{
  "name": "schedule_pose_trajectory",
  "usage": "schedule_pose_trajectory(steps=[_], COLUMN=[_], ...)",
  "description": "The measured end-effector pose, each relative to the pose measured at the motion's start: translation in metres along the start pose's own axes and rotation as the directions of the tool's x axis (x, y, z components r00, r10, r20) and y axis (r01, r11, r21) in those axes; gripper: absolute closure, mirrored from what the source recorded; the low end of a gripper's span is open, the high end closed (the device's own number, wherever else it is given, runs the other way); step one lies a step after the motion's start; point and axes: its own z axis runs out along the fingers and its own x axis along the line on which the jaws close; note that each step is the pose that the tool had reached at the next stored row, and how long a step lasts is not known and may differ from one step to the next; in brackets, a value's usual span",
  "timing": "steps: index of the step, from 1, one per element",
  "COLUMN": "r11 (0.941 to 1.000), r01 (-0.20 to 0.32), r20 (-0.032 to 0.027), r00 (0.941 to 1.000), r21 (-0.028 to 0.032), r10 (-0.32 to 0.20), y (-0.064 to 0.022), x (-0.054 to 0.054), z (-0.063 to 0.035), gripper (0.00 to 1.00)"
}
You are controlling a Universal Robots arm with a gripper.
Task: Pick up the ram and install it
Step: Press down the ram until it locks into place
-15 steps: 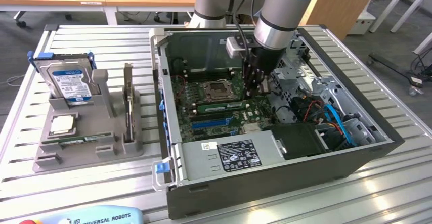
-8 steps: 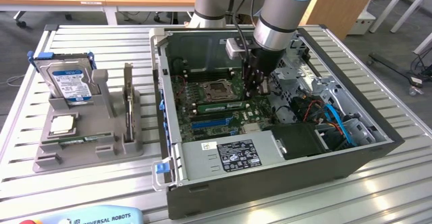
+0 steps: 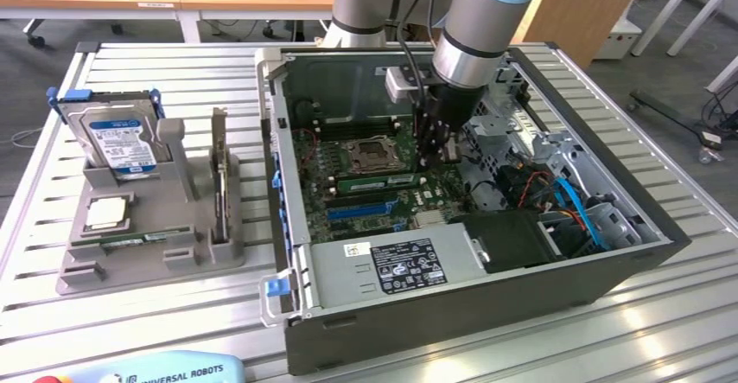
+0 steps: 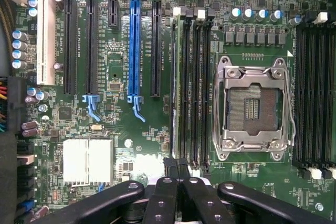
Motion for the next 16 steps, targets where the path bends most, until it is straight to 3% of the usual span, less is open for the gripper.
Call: schedule_pose_trajectory(steps=[16], r11=[1.0000], r01=[0.000], r20=[-0.0002], r00=[1.0000], r21=[-0.0001], r10=[0.000], y=[-0.0016], x=[-0.0007], z=[0.0024], gripper=[0.90])
